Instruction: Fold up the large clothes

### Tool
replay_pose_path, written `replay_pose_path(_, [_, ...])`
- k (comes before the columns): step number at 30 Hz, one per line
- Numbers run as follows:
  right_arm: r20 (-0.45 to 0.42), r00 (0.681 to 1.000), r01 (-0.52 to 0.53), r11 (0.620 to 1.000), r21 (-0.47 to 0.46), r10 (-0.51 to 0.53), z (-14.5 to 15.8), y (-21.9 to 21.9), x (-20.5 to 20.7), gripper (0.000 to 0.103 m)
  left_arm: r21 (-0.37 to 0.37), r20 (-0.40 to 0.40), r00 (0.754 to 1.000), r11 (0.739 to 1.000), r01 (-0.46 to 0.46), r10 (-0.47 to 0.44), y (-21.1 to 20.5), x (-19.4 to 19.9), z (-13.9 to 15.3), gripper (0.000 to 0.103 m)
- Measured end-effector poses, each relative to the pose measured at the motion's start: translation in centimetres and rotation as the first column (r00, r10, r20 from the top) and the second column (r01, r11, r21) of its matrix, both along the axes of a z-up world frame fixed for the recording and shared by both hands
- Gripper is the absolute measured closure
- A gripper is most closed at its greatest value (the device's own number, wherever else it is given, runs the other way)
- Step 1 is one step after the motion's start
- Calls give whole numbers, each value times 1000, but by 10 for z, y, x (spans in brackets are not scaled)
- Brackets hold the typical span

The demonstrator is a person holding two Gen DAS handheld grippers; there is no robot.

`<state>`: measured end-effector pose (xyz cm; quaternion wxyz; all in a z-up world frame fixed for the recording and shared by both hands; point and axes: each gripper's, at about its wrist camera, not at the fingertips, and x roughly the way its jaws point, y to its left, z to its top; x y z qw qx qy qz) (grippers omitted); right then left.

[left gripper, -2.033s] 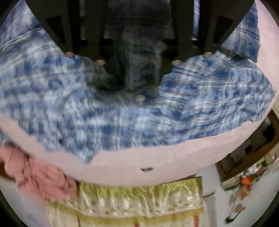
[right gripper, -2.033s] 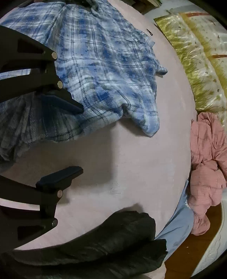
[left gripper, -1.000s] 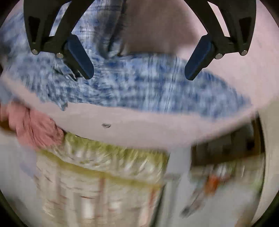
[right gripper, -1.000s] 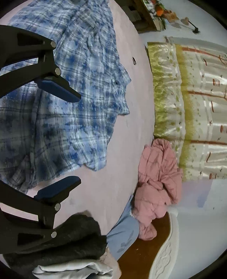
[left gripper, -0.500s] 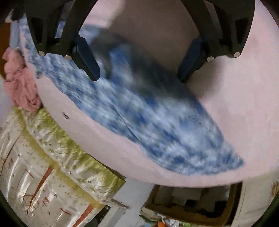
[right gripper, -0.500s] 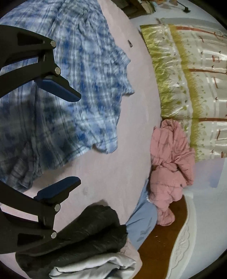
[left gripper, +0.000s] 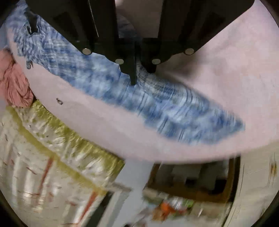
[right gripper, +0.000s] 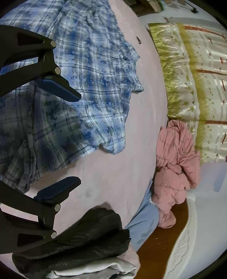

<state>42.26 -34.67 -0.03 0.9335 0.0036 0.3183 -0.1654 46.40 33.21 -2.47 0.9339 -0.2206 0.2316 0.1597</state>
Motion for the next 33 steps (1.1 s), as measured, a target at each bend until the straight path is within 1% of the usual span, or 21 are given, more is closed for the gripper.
replay_pose_path(3, [-7, 1000, 10, 1000, -19, -11, -2, 1, -1, 14, 149, 49, 998, 988, 30, -38, -29, -4, 20, 101])
replay_pose_path(4, [-6, 1000, 9, 1000, -16, -9, -1, 0, -1, 14, 182, 59, 997, 983, 35, -46, -38, -5, 26, 101])
replay_pose_path(5, [-6, 1000, 7, 1000, -15, -7, -2, 0, -1, 14, 197, 76, 995, 979, 47, -63, -47, -5, 34, 101])
replay_pose_path(7, [-6, 1000, 4, 1000, -17, -4, -2, 0, -1, 14, 186, 131, 985, 978, 90, -115, -68, -11, 52, 101])
replay_pose_path(9, [-10, 1000, 0, 1000, -19, 0, -2, 1, -1, 14, 187, 183, 960, 966, 176, -210, -103, -20, 71, 101])
replay_pose_path(10, [-12, 1000, -5, 1000, -24, 5, -2, 2, -1, 14, 208, 190, 947, 953, 219, -259, -120, -25, 79, 101])
replay_pose_path(12, [-14, 1000, -10, 999, -36, 10, -2, 4, -2, 14, 299, 168, 920, 908, 295, -354, -172, -34, 93, 101])
replay_pose_path(14, [-11, 1000, -14, 999, -51, 13, -1, 7, -2, 14, 329, 136, 895, 871, 365, -426, -212, -42, 103, 100])
replay_pose_path(18, [-9, 1000, -23, 998, -66, 23, 1, 12, -2, 14, 307, 62, 810, 784, 540, -583, -281, -56, 98, 100])
replay_pose_path(19, [-12, 1000, -27, 997, -67, 26, 0, 13, -2, 14, 260, 40, 776, 757, 600, -629, -292, -54, 90, 100])
replay_pose_path(20, [-16, 999, -30, 997, -68, 29, -1, 13, -1, 14, 184, 11, 735, 724, 665, -678, -301, -46, 78, 98])
replay_pose_path(21, [-22, 999, -32, 997, -67, 31, -3, 13, 0, 14, 109, -29, 707, 701, 705, -706, -308, -36, 62, 97])
replay_pose_path(22, [-28, 999, -32, 997, -63, 30, -4, 12, 0, 14, 76, -74, 696, 692, 718, -714, -313, -27, 44, 97])
replay_pose_path(24, [-35, 999, -33, 998, -46, 32, -5, 9, 2, 14, 121, -194, 699, 691, 713, -688, -326, -11, 12, 97])
replay_pose_path(25, [-37, 999, -34, 999, -29, 33, -6, 6, 2, 14, 75, -265, 680, 689, 721, -683, -329, -2, -3, 96])
replay_pose_path(26, [-39, 999, -33, 999, -18, 33, -6, 4, 2, 14, 37, -291, 667, 689, 724, -686, -328, 3, -8, 94])
replay_pose_path(27, [-43, 999, -31, 999, -3, 31, -7, 2, 3, 14, 16, -265, 668, 690, 724, -695, -322, 4, -6, 93])
replay_pose_path(28, [-49, 998, -29, 1000, 11, 30, -9, 0, 4, 14, 12, -232, 673, 690, 724, -702, -317, 1, -3, 87])
replay_pose_path(29, [-56, 998, -27, 999, 29, 29, -10, -3, 5, 14, 22, -225, 680, 694, 719, -698, -317, -2, -2, 77])
replay_pose_path(31, [-69, 997, -21, 998, 57, 25, -13, -6, 6, 14, 36, -243, 671, 685, 728, -700, -322, -3, -4, 71])
replay_pose_path(33, [-58, 998, -11, 998, 65, 15, -11, -7, 2, 14, 73, -250, 676, 683, 727, -693, -329, -6, -2, 68])
